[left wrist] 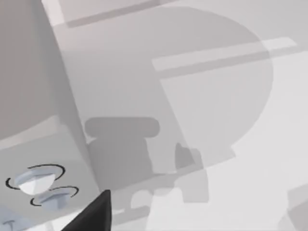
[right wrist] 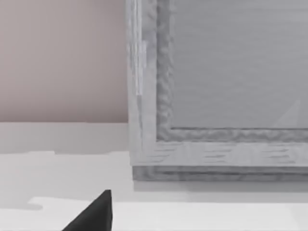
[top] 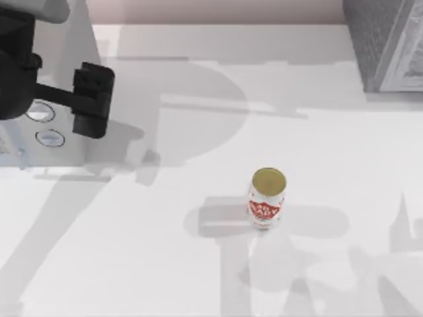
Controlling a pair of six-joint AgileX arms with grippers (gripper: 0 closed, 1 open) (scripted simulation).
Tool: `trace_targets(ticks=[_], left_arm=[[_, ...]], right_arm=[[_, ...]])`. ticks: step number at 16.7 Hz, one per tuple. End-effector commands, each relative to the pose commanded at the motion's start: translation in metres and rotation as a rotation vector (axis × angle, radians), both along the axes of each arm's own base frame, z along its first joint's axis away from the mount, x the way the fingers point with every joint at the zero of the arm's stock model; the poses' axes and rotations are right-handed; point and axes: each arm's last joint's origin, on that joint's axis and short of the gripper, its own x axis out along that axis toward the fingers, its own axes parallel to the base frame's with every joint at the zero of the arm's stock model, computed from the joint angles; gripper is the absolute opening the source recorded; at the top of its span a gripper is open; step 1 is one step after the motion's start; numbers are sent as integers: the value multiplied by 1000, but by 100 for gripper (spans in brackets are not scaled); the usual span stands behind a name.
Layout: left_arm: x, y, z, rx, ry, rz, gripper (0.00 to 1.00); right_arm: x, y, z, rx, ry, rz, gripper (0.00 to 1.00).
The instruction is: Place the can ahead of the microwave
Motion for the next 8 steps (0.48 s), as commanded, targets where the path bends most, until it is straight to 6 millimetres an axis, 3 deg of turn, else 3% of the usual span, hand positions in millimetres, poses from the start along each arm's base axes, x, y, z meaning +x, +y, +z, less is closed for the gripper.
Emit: trace_targets(ticks=[4, 8], left_arm=[[58, -70, 4, 114, 240, -135, 100], [96, -150, -25, 253, 453, -259, 100]], right_arm=[[0, 0, 0, 0, 0, 0, 100], [0, 0, 0, 0, 0, 0, 100]])
